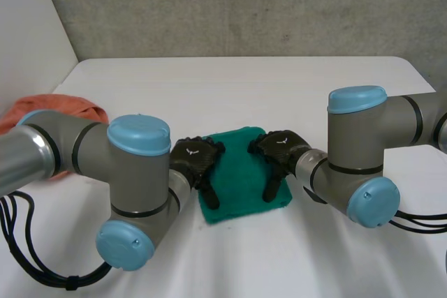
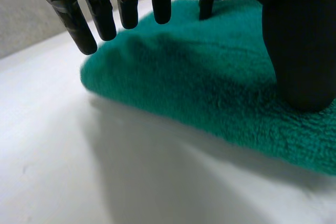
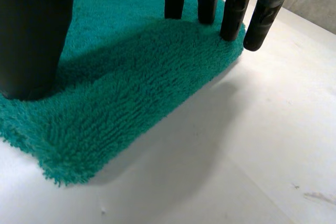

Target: Fold the laundry.

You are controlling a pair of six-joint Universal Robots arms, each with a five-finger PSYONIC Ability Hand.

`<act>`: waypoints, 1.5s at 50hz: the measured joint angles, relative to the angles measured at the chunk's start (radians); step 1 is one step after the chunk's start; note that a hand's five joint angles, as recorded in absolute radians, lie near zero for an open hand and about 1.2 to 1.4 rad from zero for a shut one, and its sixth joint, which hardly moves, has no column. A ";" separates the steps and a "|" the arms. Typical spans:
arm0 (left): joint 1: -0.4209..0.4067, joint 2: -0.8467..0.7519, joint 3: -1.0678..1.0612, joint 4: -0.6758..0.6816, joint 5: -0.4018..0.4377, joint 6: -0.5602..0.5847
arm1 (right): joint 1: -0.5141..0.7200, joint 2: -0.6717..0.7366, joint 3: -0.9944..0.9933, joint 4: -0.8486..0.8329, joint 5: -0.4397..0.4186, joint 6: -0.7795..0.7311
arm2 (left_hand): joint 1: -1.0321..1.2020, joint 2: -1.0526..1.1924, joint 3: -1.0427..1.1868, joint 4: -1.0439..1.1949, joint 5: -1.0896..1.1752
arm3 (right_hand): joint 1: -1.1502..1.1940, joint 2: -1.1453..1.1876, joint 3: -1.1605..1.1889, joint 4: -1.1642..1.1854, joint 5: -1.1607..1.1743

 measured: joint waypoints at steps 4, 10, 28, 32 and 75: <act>0.004 -0.005 -0.001 -0.013 0.000 0.006 | -0.001 -0.005 0.006 0.001 0.004 -0.028 | 0.000 0.000 0.000 0.000 0.000 | -0.010 0.000 0.000 0.000 0.000; 0.012 0.008 0.000 -0.016 0.002 0.029 | -0.005 -0.043 0.032 -0.006 -0.002 -0.028 | 0.000 0.000 0.000 0.000 0.000 | -0.010 0.000 0.000 0.000 0.000; 0.022 0.353 0.011 0.070 0.186 0.055 | -0.141 -0.435 0.380 -0.234 0.080 0.227 | 0.000 0.000 0.000 0.000 0.000 | -0.010 0.000 0.000 0.000 0.000; 0.023 0.401 0.012 0.071 0.233 0.052 | -0.166 -0.452 0.433 -0.222 0.085 0.256 | 0.000 0.000 0.000 0.000 0.000 | -0.010 0.000 0.000 0.000 0.000; 0.024 0.399 -0.022 0.060 0.242 0.017 | -0.077 -0.181 0.456 -0.361 0.029 0.426 | 0.000 0.000 0.000 0.000 0.000 | 0.087 0.112 0.123 0.103 0.086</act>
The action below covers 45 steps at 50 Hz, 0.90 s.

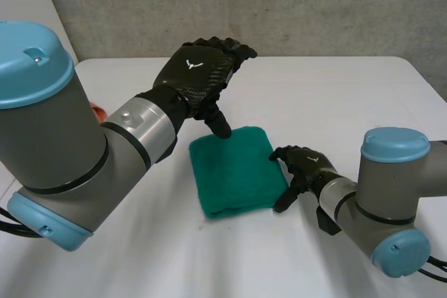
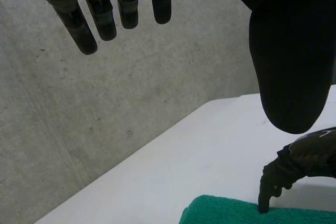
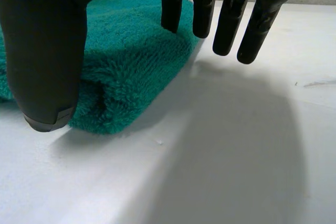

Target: Fold the laundry.

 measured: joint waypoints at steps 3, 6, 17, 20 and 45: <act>0.000 0.000 0.000 0.000 0.000 0.000 | 0.001 0.013 -0.012 0.000 -0.002 0.014 | 0.000 0.000 0.000 0.000 0.000 | 0.039 0.034 0.039 0.039 0.033; 0.000 0.000 0.000 0.000 0.000 -0.001 | 0.002 0.026 -0.020 0.000 -0.004 0.026 | 0.000 0.000 0.000 0.000 0.000 | 0.061 0.042 0.061 0.061 0.052; 0.000 -0.003 -0.001 0.000 0.000 -0.001 | 0.012 0.059 -0.048 -0.009 -0.007 0.051 | 0.000 0.000 0.000 0.000 0.000 | 0.390 0.633 0.501 0.538 0.622; 0.000 -0.004 -0.001 0.000 0.000 0.000 | 0.012 0.060 -0.054 -0.016 -0.008 0.051 | 0.000 0.000 0.000 0.000 0.000 | 0.449 0.733 0.546 0.621 0.750; 0.023 -0.007 -0.001 0.000 -0.012 0.002 | -0.097 0.347 -0.697 0.155 -0.164 -0.242 | 0.000 0.000 0.000 0.000 0.000 | 0.629 0.839 0.845 0.854 0.818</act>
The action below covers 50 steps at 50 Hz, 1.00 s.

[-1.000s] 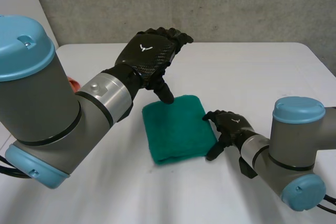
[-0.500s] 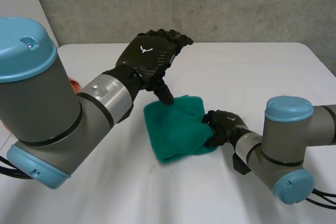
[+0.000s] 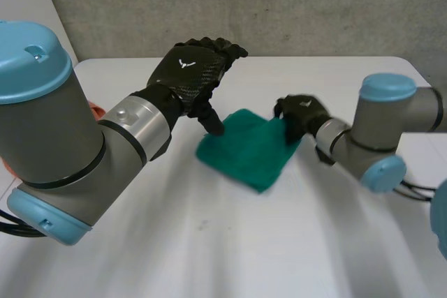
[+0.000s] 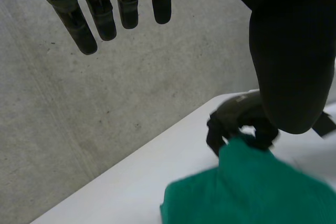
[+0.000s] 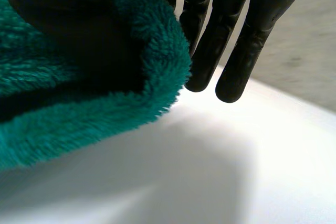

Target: Fold the laundry.

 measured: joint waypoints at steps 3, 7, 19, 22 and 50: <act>0.002 -0.001 0.001 0.000 -0.003 0.000 | -0.075 0.093 -0.178 0.031 0.012 -0.032 | 0.000 0.000 0.000 0.000 0.000 | 0.009 0.014 0.000 0.000 0.000; 0.004 -0.001 0.002 -0.001 -0.005 0.000 | -0.180 0.191 -0.368 0.066 0.069 -0.049 | 0.000 0.000 0.000 0.000 0.000 | 0.019 0.014 0.000 0.000 0.003; 0.003 -0.001 0.003 -0.002 -0.005 -0.003 | -0.480 0.414 -0.720 0.165 0.243 -0.197 | 0.000 0.000 0.000 0.000 0.000 | 0.025 0.014 0.000 0.000 0.016; 0.002 -0.001 0.003 -0.002 -0.005 -0.006 | -0.502 0.419 -0.706 0.173 0.242 -0.219 | 0.000 0.000 0.000 0.000 0.000 | 0.030 0.014 0.000 0.000 0.016; -0.003 -0.008 0.010 -0.002 -0.005 -0.037 | -0.559 0.342 -0.618 0.184 0.217 -0.280 | 0.000 0.000 0.000 0.000 0.000 | -0.716 -0.951 -0.964 -0.956 -0.898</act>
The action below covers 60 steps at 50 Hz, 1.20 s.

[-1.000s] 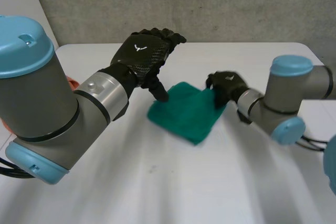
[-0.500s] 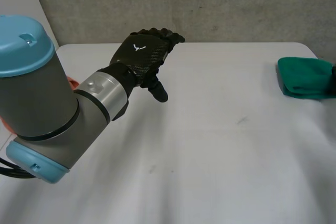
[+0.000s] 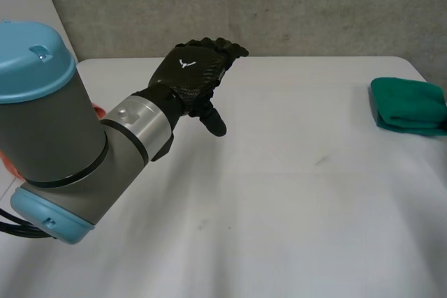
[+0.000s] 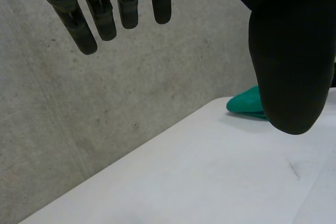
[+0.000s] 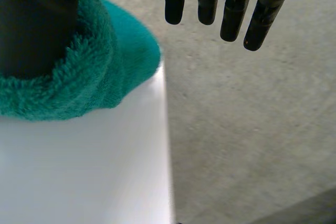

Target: Fold the laundry.

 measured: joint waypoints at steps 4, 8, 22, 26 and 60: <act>0.001 0.004 0.001 0.000 0.000 0.000 | -0.003 -0.046 0.029 0.019 0.030 -0.023 | 0.000 0.000 0.000 0.000 0.000 | 0.000 0.000 0.000 0.000 -0.001; 0.005 0.008 0.000 0.000 -0.001 0.001 | -0.017 -0.160 0.139 0.087 0.038 -0.079 | 0.000 0.000 0.000 0.000 0.000 | 0.000 0.000 0.000 0.000 -0.001; 0.056 0.024 -0.017 -0.002 0.001 0.000 | -0.141 -0.395 0.461 0.229 0.165 -0.671 | 0.000 0.000 0.000 0.000 0.000 | 0.000 0.000 0.000 0.000 -0.010; 0.075 0.038 -0.028 -0.003 0.002 0.000 | -0.156 -0.402 0.369 0.159 0.260 -0.740 | 0.000 0.000 0.000 0.000 0.000 | 0.000 0.000 0.000 0.000 -0.010; 0.641 -0.230 0.102 0.001 0.001 0.377 | 0.752 -0.935 1.327 -0.152 -0.214 0.007 | 0.000 0.000 0.000 0.000 0.000 | 0.000 0.000 -0.005 0.000 -0.010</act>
